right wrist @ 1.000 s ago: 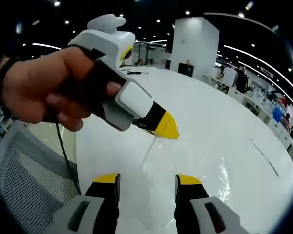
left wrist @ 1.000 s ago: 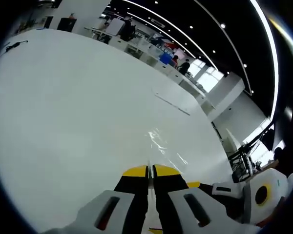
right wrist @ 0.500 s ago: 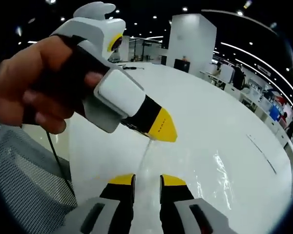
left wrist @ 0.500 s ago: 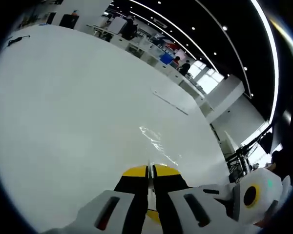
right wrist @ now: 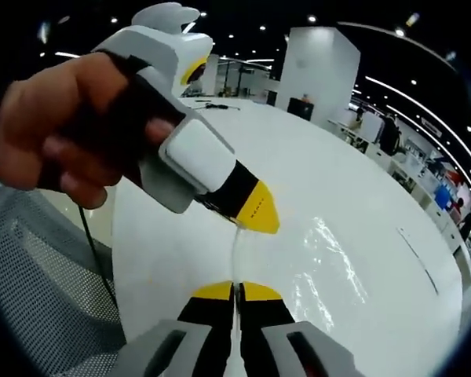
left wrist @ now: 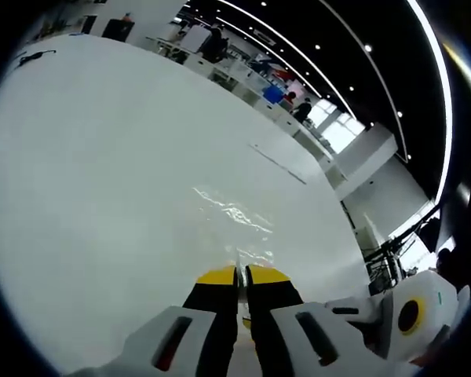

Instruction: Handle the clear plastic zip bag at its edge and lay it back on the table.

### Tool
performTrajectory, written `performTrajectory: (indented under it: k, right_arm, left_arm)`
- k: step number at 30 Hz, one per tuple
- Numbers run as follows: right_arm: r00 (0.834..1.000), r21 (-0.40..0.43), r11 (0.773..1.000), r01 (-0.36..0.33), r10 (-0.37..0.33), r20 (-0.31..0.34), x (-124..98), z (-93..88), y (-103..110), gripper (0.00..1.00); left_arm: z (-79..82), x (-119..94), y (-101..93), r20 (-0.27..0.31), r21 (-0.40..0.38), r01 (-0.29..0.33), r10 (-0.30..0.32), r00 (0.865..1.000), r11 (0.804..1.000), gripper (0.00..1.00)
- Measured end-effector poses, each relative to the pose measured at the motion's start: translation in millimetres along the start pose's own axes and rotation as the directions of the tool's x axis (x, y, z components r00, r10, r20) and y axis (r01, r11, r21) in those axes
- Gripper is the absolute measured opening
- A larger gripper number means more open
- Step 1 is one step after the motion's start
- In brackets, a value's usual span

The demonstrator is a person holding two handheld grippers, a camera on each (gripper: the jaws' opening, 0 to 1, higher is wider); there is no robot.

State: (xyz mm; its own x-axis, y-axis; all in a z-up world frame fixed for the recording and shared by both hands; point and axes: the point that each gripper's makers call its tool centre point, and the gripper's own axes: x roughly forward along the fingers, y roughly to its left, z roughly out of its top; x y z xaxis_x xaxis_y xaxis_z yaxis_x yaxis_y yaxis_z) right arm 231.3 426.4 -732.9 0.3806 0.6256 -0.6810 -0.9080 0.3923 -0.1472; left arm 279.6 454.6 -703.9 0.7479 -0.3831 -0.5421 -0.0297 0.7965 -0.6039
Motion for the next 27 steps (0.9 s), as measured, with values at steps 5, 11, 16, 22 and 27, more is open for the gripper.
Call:
performTrajectory:
  k: [5,11,16,22,27]
  right_arm:
    - [1.0,-0.031,0.999,-0.003,0.003,-0.013,0,-0.4,4,0.0]
    - [0.999,-0.074,0.997,-0.003,0.0,-0.036,0,-5.2,2,0.0]
    - [0.998,-0.131,0.991,-0.01,0.001,-0.066,-1,-12.2,-2,0.0]
    - [0.995,-0.227,0.974,-0.021,-0.002,-0.102,-5,-21.3,-7,0.0]
    - [0.994,-0.248,0.969,-0.023,-0.005,-0.111,-12,-25.4,-10,0.0]
  left_arm:
    - [-4.2,-5,1.1,-0.011,0.059,-0.009,0.01,1.0,0.998,0.02]
    - [-8.9,-9,4.9,-0.028,0.112,-0.005,0.008,1.0,0.994,0.07]
    - [-11.6,-17,8.7,-0.057,0.276,-0.018,0.035,0.998,0.961,0.16]
    - [-7.5,-24,15.0,-0.074,0.528,-0.032,0.083,0.994,0.849,0.22]
    - [-10.6,-26,7.9,-0.097,0.688,0.0,0.091,0.991,0.726,0.24]
